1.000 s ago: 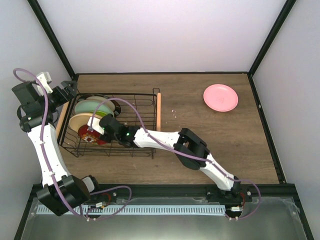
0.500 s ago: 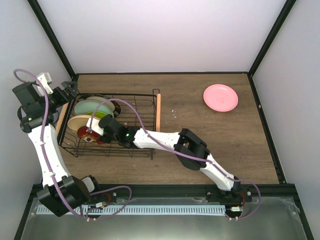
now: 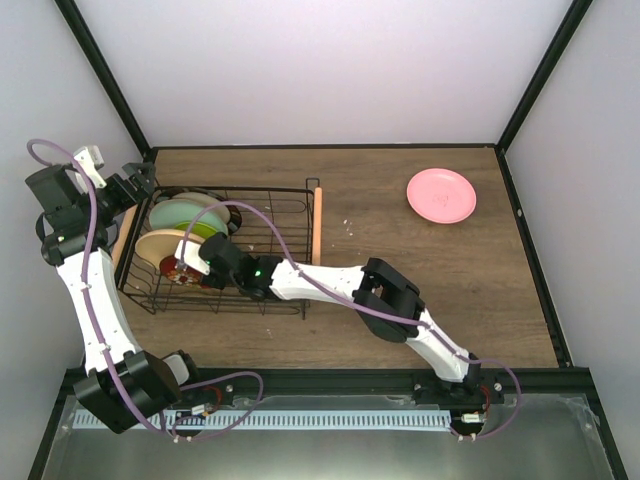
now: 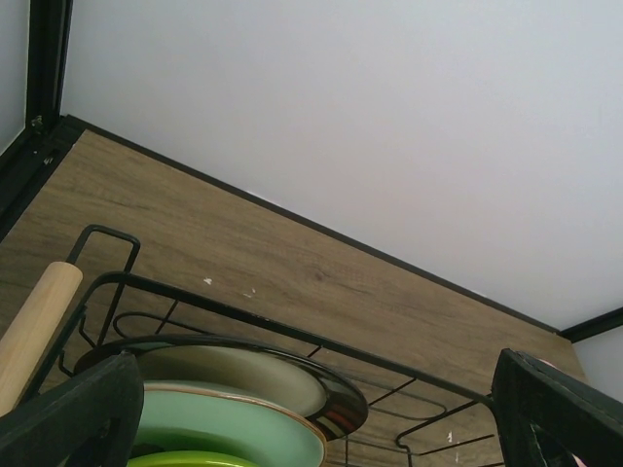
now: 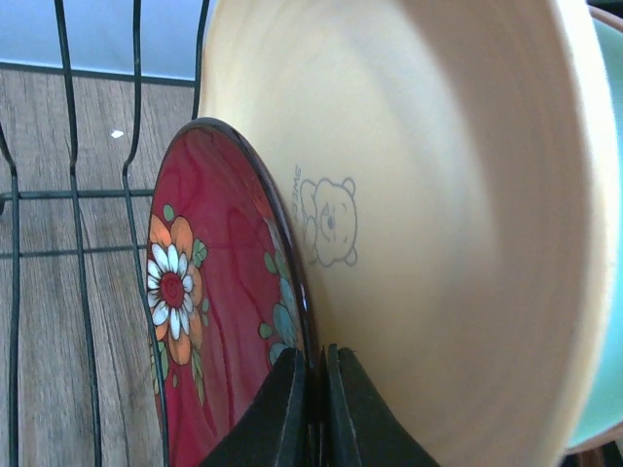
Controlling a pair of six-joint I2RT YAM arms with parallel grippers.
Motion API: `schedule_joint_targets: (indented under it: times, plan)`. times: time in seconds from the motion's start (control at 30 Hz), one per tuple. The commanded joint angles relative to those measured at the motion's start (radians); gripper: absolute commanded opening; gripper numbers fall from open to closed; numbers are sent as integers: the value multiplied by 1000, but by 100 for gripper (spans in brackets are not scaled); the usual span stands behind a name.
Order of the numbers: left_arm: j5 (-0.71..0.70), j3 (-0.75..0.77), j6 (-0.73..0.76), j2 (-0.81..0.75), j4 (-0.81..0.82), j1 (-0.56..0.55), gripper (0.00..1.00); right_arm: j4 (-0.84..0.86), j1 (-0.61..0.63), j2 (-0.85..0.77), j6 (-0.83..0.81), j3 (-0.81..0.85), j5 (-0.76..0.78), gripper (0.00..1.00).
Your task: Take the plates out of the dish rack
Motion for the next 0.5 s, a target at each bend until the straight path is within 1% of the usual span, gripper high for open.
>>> schedule_joint_targets:
  times: [0.0, 0.2, 0.47]
  plan:
    - [17, -13, -15, -17, 37, -3, 100, -11, 6, -75, -57, -23, 56, 1]
    - [18, -25, -28, -19, 48, -3, 100, -11, 7, -118, -65, -39, 65, 1]
    - [24, -33, -36, -17, 57, -3, 100, -58, 9, -179, -78, -48, 24, 1]
